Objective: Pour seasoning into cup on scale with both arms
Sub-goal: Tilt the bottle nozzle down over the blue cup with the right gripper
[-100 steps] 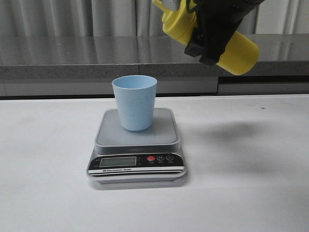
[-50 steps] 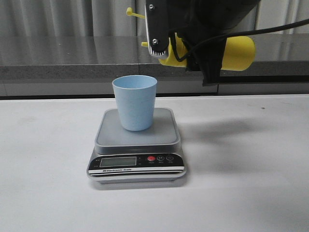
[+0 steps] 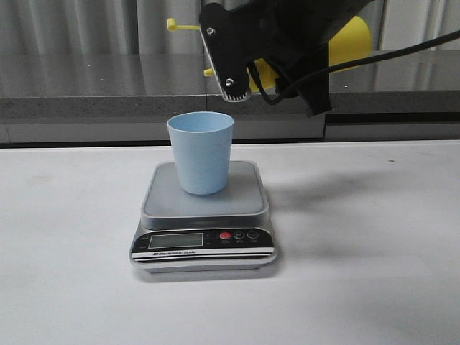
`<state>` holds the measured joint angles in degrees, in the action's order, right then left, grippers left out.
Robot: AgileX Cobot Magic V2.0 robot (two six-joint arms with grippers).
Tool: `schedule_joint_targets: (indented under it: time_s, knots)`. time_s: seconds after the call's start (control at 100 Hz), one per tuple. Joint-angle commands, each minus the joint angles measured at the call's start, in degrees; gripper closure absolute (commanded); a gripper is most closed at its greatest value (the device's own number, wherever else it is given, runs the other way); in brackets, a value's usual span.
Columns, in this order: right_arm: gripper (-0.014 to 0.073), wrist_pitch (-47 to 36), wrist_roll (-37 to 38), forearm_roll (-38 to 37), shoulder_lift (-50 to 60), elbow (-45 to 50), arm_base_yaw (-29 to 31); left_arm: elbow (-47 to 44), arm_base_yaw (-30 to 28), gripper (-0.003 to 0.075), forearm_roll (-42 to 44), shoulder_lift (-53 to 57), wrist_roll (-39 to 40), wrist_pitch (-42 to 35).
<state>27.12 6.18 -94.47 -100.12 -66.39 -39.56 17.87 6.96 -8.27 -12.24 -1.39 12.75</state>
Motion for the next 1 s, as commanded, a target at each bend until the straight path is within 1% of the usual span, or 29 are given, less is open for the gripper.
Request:
schedule_joint_targets:
  time_s: [0.0,0.4,0.67,0.77,0.82,0.89,0.99]
  knots:
    - [0.0267,2.3,-0.4,-3.6,2.6,-2.0,0.0,1.5,-0.1,0.074,-0.1,-0.5,0.2,-4.1]
    - [0.0267,2.0,1.2,-3.6,2.6,-2.0,0.0,1.5,-0.1,0.074,-0.1,-0.5,0.2,-4.1]
    - [0.0267,2.0,7.1,-3.6,2.6,-2.0,0.0,1.5,-0.1,0.074,-0.1,-0.5,0.2,-4.1]
    - [0.0267,2.0,10.5,-3.3,2.8,-2.0,0.0,1.5,-0.1,0.074,-0.1,-0.5,0.2,-4.1]
    - [0.0267,1.9,12.0,-2.4,3.1,-2.0,0.0,1.5,-0.1,0.074,-0.1,-0.5,0.2,-4.1]
    - [0.0267,1.0,13.2,0.8,3.9,-2.0,0.0,1.5,-0.1,0.074,-0.1,-0.5,0.2,-4.1]
    - [0.0267,-2.6,13.2,8.5,5.6,-2.0,0.8,1.5,-0.1,0.074,-0.1,-0.5,0.2,-4.1]
